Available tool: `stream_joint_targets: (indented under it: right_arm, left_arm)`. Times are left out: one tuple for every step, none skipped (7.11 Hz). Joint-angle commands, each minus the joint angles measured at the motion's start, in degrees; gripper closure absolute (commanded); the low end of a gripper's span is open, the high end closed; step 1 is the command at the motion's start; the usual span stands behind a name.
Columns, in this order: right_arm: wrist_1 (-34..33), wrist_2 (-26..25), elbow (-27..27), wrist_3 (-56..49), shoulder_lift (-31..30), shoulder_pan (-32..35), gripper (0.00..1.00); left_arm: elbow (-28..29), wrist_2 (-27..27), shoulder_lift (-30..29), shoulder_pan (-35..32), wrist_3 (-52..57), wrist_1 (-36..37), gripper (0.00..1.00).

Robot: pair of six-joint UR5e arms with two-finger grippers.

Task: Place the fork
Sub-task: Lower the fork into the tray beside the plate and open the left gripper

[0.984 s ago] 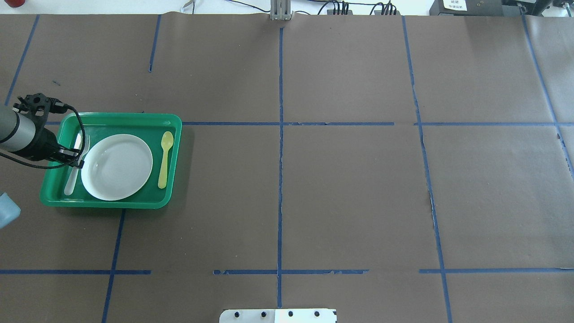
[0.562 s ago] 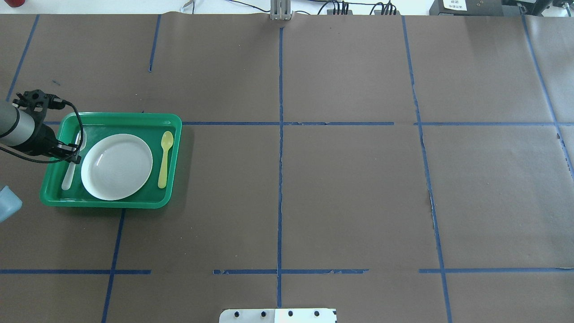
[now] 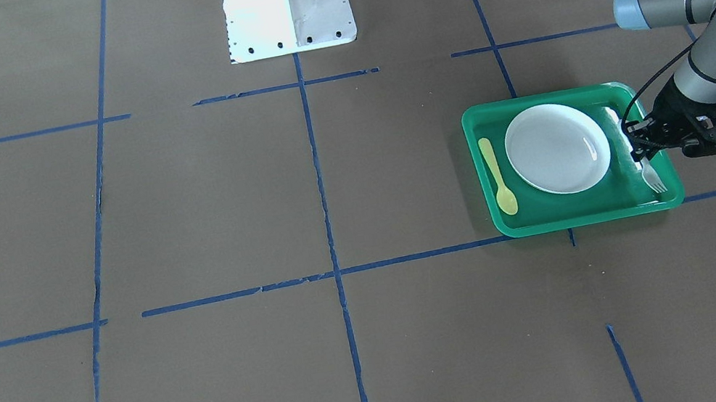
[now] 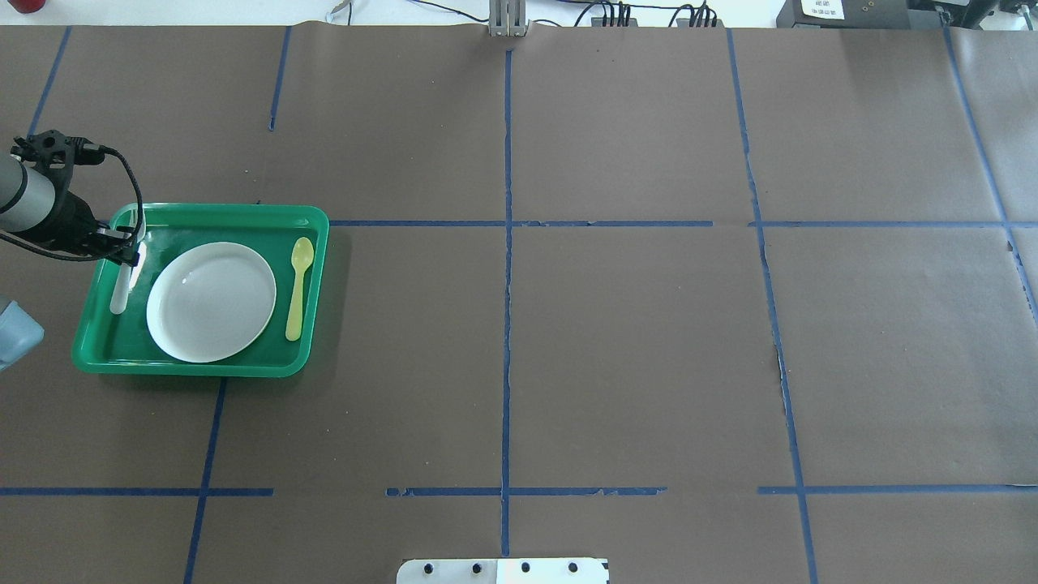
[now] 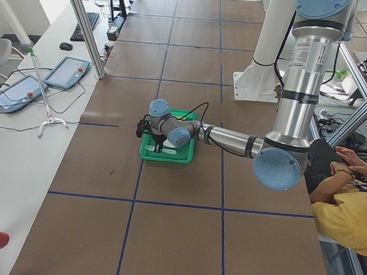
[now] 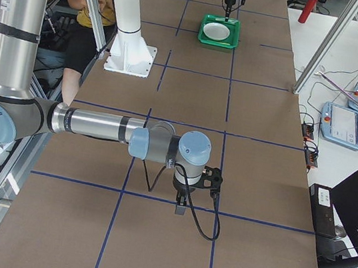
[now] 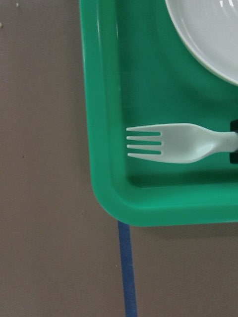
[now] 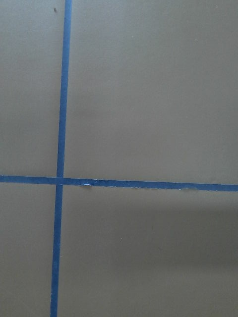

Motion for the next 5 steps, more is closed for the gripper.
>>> stream_joint_targets:
  right_arm:
    - [0.0, 0.0, 0.0, 0.0, 0.0, 0.0, 0.0]
    - [0.0, 0.0, 0.0, 0.1, 0.0, 0.0, 0.0]
    - [0.0, 0.0, 0.0, 0.0, 0.0, 0.0, 0.0]
    - [0.0, 0.0, 0.0, 0.0, 0.0, 0.0, 0.0]
    - [0.0, -0.1, 0.0, 0.0, 0.0, 0.0, 0.0]
  left_arm:
    - [0.7, -0.2, 0.2, 0.0, -0.4, 0.0, 1.0]
    - [0.5, -0.3, 0.3, 0.0, -0.2, 0.0, 0.46]
    - [0.7, 0.0, 0.2, 0.2, -0.2, 0.0, 0.0]
    - [-0.1, -0.4, 0.4, 0.2, 0.2, 0.1, 0.0]
    - [-1.1, -0.4, 0.1, -0.3, 0.5, 0.5, 0.0]
